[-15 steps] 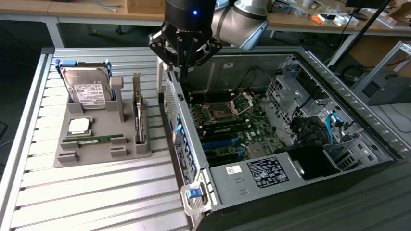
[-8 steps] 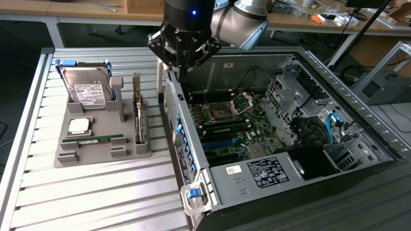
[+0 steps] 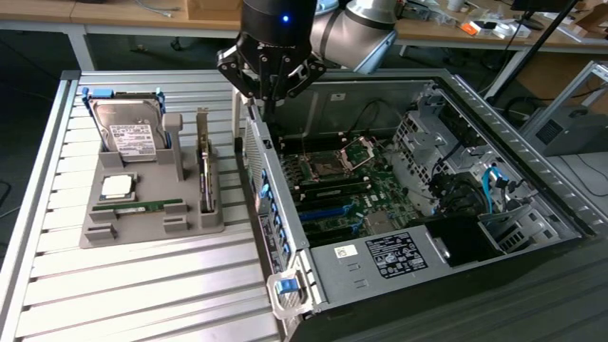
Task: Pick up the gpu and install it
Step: 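Reach for the gpu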
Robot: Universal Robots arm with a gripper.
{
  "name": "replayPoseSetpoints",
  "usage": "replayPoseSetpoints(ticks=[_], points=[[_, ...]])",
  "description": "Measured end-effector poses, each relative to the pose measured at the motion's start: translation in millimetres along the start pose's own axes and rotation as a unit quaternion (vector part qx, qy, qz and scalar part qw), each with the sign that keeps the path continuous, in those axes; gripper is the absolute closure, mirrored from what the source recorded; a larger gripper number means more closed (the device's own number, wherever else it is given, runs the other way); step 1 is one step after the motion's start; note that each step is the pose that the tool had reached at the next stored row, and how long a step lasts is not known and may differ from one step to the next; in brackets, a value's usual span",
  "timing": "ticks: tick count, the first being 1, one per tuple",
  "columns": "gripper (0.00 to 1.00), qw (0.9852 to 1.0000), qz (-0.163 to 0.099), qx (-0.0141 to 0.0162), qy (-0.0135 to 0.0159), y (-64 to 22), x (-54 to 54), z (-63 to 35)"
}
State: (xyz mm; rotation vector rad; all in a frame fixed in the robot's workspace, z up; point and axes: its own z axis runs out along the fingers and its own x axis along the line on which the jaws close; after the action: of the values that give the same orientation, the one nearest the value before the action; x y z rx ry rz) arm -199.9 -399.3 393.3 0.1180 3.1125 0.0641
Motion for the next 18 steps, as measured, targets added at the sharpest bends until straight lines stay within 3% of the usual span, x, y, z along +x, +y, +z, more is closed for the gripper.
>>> replayPoseSetpoints(ticks=[18], points=[[0.89, 1.0, 0.0, 0.0, 0.0, -0.3, 4.2, -0.1]])
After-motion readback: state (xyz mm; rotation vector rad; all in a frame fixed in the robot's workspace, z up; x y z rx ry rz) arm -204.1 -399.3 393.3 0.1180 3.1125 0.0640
